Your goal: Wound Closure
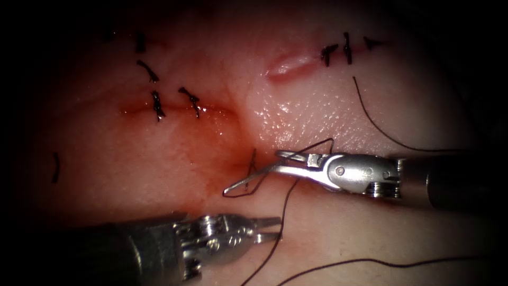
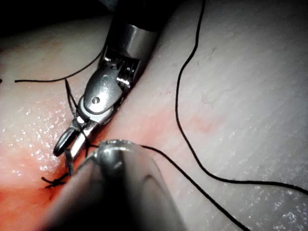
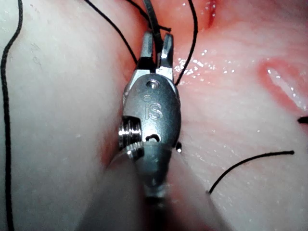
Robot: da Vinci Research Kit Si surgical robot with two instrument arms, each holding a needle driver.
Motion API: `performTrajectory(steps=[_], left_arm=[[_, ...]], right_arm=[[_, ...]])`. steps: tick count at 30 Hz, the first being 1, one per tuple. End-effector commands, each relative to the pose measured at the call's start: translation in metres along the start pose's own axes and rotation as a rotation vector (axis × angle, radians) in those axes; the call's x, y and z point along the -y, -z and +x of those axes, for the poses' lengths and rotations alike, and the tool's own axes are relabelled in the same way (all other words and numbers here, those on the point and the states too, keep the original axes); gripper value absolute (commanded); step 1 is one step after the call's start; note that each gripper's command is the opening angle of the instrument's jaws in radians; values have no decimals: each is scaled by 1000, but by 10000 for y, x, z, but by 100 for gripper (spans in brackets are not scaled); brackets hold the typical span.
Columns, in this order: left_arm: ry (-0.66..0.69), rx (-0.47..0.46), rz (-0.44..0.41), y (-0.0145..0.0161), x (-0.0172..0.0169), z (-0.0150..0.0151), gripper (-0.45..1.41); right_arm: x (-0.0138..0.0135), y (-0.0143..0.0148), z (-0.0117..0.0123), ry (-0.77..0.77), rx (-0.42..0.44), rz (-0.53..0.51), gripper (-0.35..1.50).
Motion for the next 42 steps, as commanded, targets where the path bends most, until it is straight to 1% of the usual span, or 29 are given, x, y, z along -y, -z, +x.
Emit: performTrajectory(steps=[1,8,10,14,15,16,17,18,20,21,23,25,27,29,30,31,32,34,36,38,40,42], left_arm=[[1,-1,1,-7,2,3,14],[-3,3,4,-6,1,3,14],[-2,4,5,-6,1,3,14],[-7,5,5,-5,1,3,14],[-7,5,5,-5,1,3,14],[-7,5,5,-5,1,3,14],[-7,5,5,-5,1,3,14],[-6,5,5,-5,0,3,14],[-6,4,4,-5,0,3,14],[-12,4,3,-5,0,3,14],[-11,5,4,-5,0,4,14],[-11,5,4,-5,0,4,12],[-10,5,4,-5,0,4,12],[-10,5,4,-4,0,4,12],[-10,6,5,-4,-1,4,12],[-10,6,5,-5,-1,4,12],[-16,6,5,-5,-1,4,12],[-15,5,4,-6,-2,4,12],[-15,4,4,-7,-3,4,12],[-14,3,2,-7,-3,5,12],[-19,4,3,-6,-4,5,12],[-19,3,1,-6,-4,6,10]], right_arm=[[-11,-9,3,-7,2,-24,-35],[-32,-13,-14,-116,2,-32,-35],[-35,-13,-17,-139,4,-57,-35],[-34,-12,-16,-191,-39,-72,-35],[-32,-11,-13,-223,-41,-73,2],[-30,-9,-11,-232,-38,-86,52],[-28,-8,-8,-242,-35,-112,89],[-25,-6,-5,-248,-42,-136,106],[-21,-2,1,-267,-56,-163,113],[-19,1,6,-291,-61,-179,125],[-18,4,14,-311,-85,-216,135],[-17,6,23,-341,-118,-315,146],[-14,6,31,-358,-117,-349,146],[-9,7,36,-368,-117,-343,146],[-7,6,38,-374,-113,-360,146],[-3,7,45,-391,-108,-407,146],[-3,7,48,-400,-113,-432,146],[-7,11,56,-422,-128,-494,146],[-17,17,64,-447,-123,-563,146],[-27,24,70,-410,-100,-622,146],[-35,26,75,-390,-83,-655,146],[-41,26,80,-371,-90,-678,146]])
